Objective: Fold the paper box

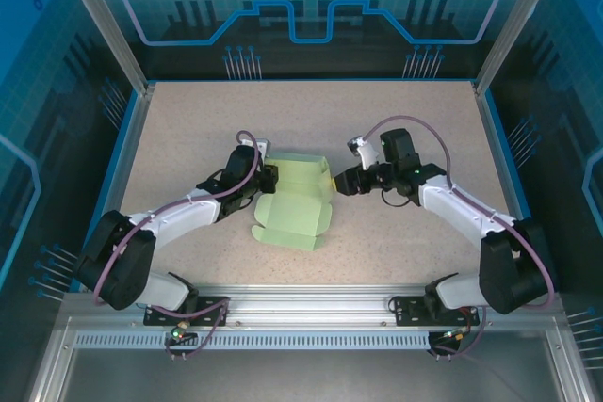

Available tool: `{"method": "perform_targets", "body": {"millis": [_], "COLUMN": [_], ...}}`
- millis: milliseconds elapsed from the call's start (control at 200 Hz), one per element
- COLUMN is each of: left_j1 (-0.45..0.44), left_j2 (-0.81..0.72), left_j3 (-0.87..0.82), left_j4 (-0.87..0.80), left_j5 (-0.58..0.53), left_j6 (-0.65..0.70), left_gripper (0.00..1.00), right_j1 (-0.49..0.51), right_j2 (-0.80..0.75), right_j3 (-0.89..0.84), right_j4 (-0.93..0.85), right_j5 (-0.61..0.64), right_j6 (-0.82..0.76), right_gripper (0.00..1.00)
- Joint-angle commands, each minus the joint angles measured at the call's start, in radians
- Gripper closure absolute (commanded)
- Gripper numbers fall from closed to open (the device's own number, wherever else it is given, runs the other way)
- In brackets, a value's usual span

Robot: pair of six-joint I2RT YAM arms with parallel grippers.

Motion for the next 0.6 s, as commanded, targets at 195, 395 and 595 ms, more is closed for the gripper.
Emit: {"method": "perform_targets", "body": {"millis": [195,395,595], "left_j1": [-0.008,-0.004,0.011], "left_j2": [0.004,0.059,0.128], "left_j3": [0.004,0.04,0.075], "left_j4": [-0.002,-0.032,-0.043], "left_j5": [0.003,0.024,0.063], "left_j6": [0.005,0.01,0.024], "left_gripper": [0.86,0.86,0.86], "right_j1": [0.013,-0.003,0.011], "right_j2": [0.007,0.039,0.065], "right_j3": [0.082,0.066,0.057], "right_j4": [-0.134,-0.112,-0.035], "right_j5": [0.141,0.133,0.096], "right_j6": [-0.04,-0.041,-0.124], "right_gripper": [0.49,0.48,0.49]}}
